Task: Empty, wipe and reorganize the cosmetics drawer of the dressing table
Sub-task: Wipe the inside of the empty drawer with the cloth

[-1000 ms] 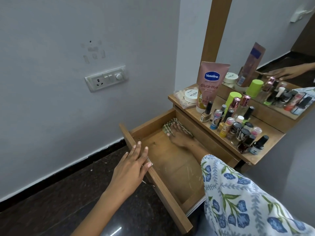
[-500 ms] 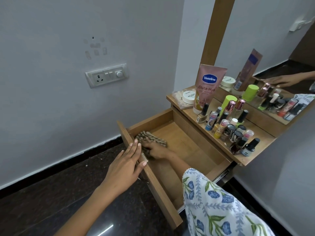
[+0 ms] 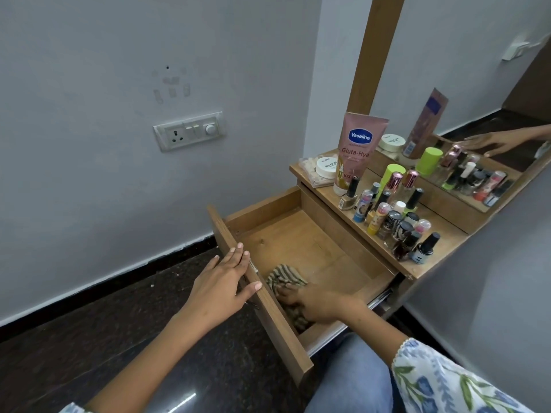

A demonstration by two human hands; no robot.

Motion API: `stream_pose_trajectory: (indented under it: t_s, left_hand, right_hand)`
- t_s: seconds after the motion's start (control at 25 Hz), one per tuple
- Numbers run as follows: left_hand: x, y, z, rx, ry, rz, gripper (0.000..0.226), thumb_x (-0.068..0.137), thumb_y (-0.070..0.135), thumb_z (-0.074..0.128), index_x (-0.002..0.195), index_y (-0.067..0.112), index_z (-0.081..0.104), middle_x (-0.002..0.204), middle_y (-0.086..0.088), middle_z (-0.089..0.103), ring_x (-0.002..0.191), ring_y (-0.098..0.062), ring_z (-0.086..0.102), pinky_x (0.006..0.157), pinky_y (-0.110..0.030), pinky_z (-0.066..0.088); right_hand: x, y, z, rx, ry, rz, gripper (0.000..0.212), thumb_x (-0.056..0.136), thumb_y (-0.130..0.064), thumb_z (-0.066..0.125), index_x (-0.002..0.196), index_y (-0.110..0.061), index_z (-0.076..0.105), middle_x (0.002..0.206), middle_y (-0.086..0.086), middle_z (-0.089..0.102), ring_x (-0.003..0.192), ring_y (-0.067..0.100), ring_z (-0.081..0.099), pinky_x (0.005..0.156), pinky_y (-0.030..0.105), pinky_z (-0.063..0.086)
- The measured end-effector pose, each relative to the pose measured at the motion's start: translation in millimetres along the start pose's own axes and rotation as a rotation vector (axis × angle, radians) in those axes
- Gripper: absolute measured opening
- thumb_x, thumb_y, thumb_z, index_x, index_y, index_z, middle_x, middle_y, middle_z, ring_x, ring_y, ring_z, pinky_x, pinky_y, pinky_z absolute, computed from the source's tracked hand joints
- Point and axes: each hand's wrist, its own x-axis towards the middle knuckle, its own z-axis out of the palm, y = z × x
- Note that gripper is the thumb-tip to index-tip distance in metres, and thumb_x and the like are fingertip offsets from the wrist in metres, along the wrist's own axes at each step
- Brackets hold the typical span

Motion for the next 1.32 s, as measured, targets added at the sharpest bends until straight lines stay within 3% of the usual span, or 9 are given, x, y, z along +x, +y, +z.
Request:
stream_pose_trajectory:
  t_s: [0.32,0.48,0.56,0.64,0.72,0.96,1.08,1.2,1.32]
  left_hand:
    - [-3,8,-3,0.019,0.016,0.003,0.076,0.092,0.063,0.033,0.150,0.017,0.015,0.159,-0.001,0.003,0.146,-0.011,0.008,0.118,-0.032,0.008]
    - [4,8,-3,0.016,-0.014,0.032,0.075,0.092,0.062,0.034,0.150,0.018,0.016,0.158,0.001,0.002,0.146,-0.011,0.005,0.118,-0.032,0.010]
    - [7,7,-3,-0.016,-0.047,0.060,0.071,0.093,0.059,0.036,0.150,0.021,0.016,0.158,0.002,-0.001,0.146,-0.010,0.002,0.117,-0.031,0.010]
    - [8,9,-2,-0.032,-0.064,0.076,0.069,0.094,0.057,0.035,0.150,0.022,0.015,0.158,0.001,-0.005,0.146,-0.011,-0.001,0.117,-0.031,0.008]
    - [9,10,-1,-0.043,-0.071,0.076,0.069,0.095,0.055,0.035,0.151,0.021,0.013,0.158,-0.001,-0.007,0.146,-0.012,-0.004,0.118,-0.031,0.007]
    - [7,8,2,-0.031,-0.069,0.072,0.069,0.095,0.056,0.032,0.151,0.022,0.011,0.157,0.000,-0.009,0.146,-0.011,-0.005,0.117,-0.030,0.006]
    - [5,6,3,-0.065,-0.074,0.074,0.070,0.094,0.056,0.032,0.151,0.022,0.010,0.155,0.004,-0.014,0.144,-0.009,-0.009,0.117,-0.029,0.004]
    - [5,4,3,-0.084,-0.088,0.087,0.071,0.094,0.056,0.033,0.151,0.022,0.007,0.150,0.007,-0.019,0.137,-0.004,-0.016,0.117,-0.029,0.002]
    - [6,3,6,-0.057,-0.093,0.088,0.072,0.094,0.057,0.031,0.150,0.022,0.004,0.150,0.006,-0.021,0.135,-0.004,-0.019,0.117,-0.029,0.001]
  right_hand:
    - [-1,38,-28,0.031,0.184,0.339,0.056,0.102,-0.008,0.028,0.152,-0.007,0.002,0.161,0.009,-0.006,0.148,0.024,-0.004,0.120,0.038,0.005]
    - [-3,22,-19,0.045,0.109,0.326,0.053,0.097,-0.011,0.045,0.147,-0.006,0.029,0.159,0.013,0.014,0.143,0.030,0.023,0.118,0.040,0.021]
    - [-4,4,-6,0.019,0.057,0.218,0.056,0.094,-0.011,0.050,0.147,-0.015,0.033,0.160,0.008,0.010,0.143,0.028,0.022,0.119,0.040,0.019]
    - [-2,-3,-1,0.004,0.091,0.135,0.066,0.093,-0.008,0.050,0.151,-0.021,0.022,0.161,0.003,0.004,0.147,0.025,0.012,0.118,0.037,0.012]
    - [3,-1,0,0.052,0.139,0.180,0.076,0.093,-0.009,0.050,0.153,-0.019,0.005,0.161,0.003,-0.002,0.148,0.022,0.007,0.118,0.034,0.010]
    - [32,-3,3,-0.038,0.063,0.323,0.085,0.097,-0.029,0.046,0.148,-0.015,-0.020,0.155,0.008,-0.028,0.144,0.024,-0.024,0.118,0.044,-0.008]
    - [27,24,-12,-0.062,0.120,0.426,0.084,0.098,-0.040,0.037,0.146,-0.010,-0.025,0.153,0.012,-0.031,0.141,0.029,-0.030,0.117,0.047,-0.015]
    - [8,49,-20,0.094,0.104,0.507,0.081,0.099,-0.031,0.037,0.146,-0.010,-0.025,0.153,0.008,-0.034,0.143,0.027,-0.027,0.119,0.048,-0.008]
    - [0,30,-10,0.070,0.013,0.427,0.085,0.096,-0.024,0.045,0.148,-0.013,-0.021,0.156,0.006,-0.028,0.144,0.029,-0.022,0.119,0.053,-0.002]
